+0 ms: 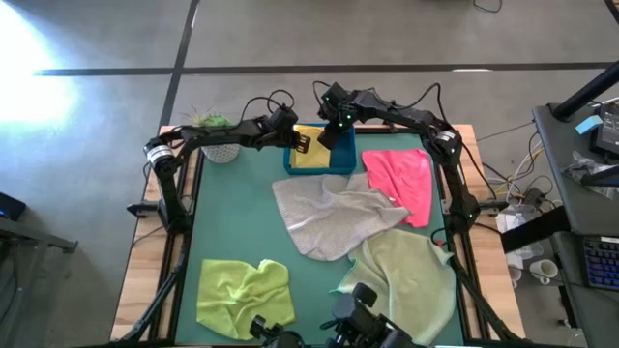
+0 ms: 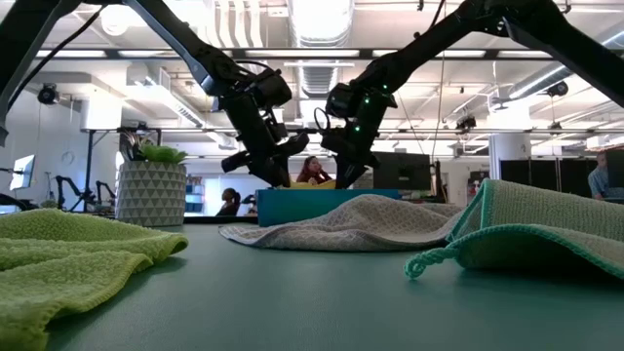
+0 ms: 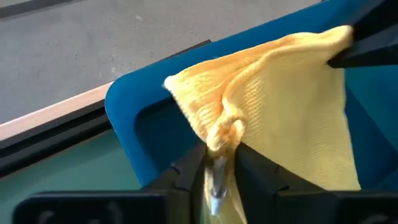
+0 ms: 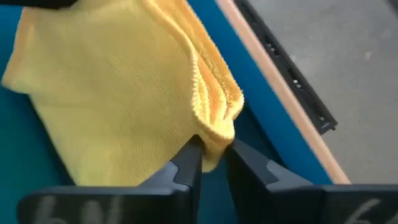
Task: Fold microfiber towels
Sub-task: Put the yellow microfiber cloth into the blue bin, then fold the gray microfiber cloth
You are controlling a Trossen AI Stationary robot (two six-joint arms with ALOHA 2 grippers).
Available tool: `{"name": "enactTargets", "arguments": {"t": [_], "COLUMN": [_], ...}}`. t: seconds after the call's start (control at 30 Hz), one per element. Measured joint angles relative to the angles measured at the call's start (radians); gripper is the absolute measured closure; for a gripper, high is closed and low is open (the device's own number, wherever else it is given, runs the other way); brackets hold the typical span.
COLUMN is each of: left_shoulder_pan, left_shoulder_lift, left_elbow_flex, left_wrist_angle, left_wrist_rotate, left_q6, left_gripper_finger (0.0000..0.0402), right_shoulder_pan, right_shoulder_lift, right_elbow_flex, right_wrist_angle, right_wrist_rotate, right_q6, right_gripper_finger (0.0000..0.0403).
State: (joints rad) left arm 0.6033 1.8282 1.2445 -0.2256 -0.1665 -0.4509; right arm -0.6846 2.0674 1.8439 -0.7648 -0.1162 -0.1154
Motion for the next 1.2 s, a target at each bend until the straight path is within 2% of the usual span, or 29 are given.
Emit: {"name": "enactTargets", "arguments": {"t": [0.1, 0.27, 0.5, 0.67, 0.87, 1.07, 1.2], "left_shoulder_pan": [0.006, 0.03, 0.043, 0.004, -0.082, -0.167, -0.207], "left_shoulder_lift": [0.0, -0.018, -0.129, -0.23, -0.312, -0.327, -0.311], "left_elbow_flex": [0.003, 0.019, 0.028, 0.021, -0.038, -0.097, -0.127], "left_wrist_angle": [0.0, -0.002, -0.008, -0.145, -0.188, -0.179, -0.171], "left_wrist_rotate": [0.0, -0.003, 0.006, 0.073, 0.122, 0.187, 0.247], "left_q6": [0.017, 0.034, 0.189, 0.28, 0.309, 0.31, 0.34], "left_gripper_finger": [0.0301, 0.0269, 0.0261, 0.0261, 0.0261, 0.0261, 0.0261], "right_shoulder_pan": [-0.002, -0.018, -0.036, -0.036, -0.019, 0.036, 0.09], "right_shoulder_lift": [0.0, -0.019, -0.12, -0.245, -0.411, -0.572, -0.668], "right_elbow_flex": [0.002, 0.04, 0.072, 0.039, -0.108, -0.306, -0.432], "right_wrist_angle": [0.005, 0.0, -0.104, -0.207, -0.224, -0.163, -0.09], "right_wrist_rotate": [0.058, 0.06, 0.056, 0.03, -0.058, -0.059, -0.06], "right_q6": [0.0, 0.0, -0.002, -0.027, 0.02, 0.107, 0.239], "right_gripper_finger": [0.0315, 0.0289, 0.0276, 0.0285, 0.0301, 0.0312, 0.0316]}}
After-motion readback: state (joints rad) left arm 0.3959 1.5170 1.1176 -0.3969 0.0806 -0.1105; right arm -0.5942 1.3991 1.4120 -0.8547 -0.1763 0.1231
